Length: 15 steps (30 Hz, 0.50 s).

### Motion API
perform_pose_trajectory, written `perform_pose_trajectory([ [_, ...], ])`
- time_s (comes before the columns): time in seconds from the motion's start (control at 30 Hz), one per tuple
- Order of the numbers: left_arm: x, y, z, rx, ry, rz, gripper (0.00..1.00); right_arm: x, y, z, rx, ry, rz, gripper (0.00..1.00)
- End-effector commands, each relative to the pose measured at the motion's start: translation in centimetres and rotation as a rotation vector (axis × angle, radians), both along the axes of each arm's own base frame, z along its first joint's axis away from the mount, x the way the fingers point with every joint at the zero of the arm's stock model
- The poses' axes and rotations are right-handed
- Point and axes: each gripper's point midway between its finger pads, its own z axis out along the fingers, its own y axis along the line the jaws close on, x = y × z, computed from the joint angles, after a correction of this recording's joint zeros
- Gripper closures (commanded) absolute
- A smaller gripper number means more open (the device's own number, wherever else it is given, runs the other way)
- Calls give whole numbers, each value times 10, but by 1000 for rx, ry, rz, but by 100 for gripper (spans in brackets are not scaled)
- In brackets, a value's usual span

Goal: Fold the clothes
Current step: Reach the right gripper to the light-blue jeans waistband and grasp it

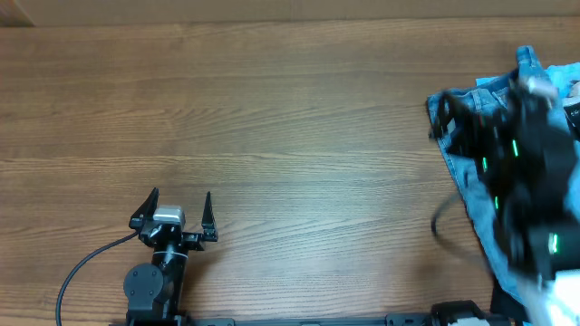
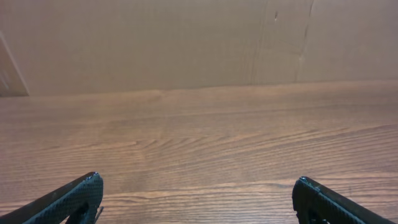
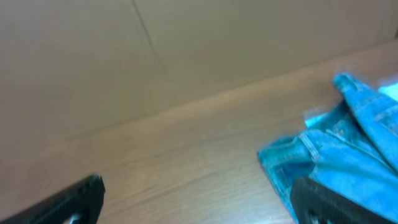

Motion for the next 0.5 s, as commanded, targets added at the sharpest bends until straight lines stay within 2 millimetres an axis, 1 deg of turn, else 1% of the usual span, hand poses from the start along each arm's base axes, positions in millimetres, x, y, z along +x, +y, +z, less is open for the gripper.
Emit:
perform_pose_trajectory([
  [0.0,0,0,0,19,-4,1,0,55,-20,-10,-24,172,-67,0],
  [0.03,0,0,0,19,-4,2,0,76,-28,-26,-27,256,-89,0],
  [0.07,0,0,0,19,-4,2,0,101,-34,-46,-27,306,-103,0],
  [0.1,0,0,0,19,-4,2,0,114,-35,-64,-32,335,-105,0],
  [0.13,0,0,0,19,-4,2,0,120,-38,-78,-50,363,-112,0],
  [0.17,0,0,0,19,-4,2,0,128,-41,-97,-74,398,-118,0],
  [0.2,0,0,0,19,-4,2,0,137,-41,-114,-58,424,-134,5],
  [0.23,0,0,0,19,-4,2,0,144,-42,-135,-34,458,-164,16],
  [0.27,0,0,0,19,-4,2,0,146,-48,-150,-18,485,-222,21],
  [0.33,0,0,0,19,-5,2,0,149,-61,-182,-13,535,-344,21],
  [0.47,0,0,0,19,-4,2,0,150,-68,-235,-12,629,-429,21],
])
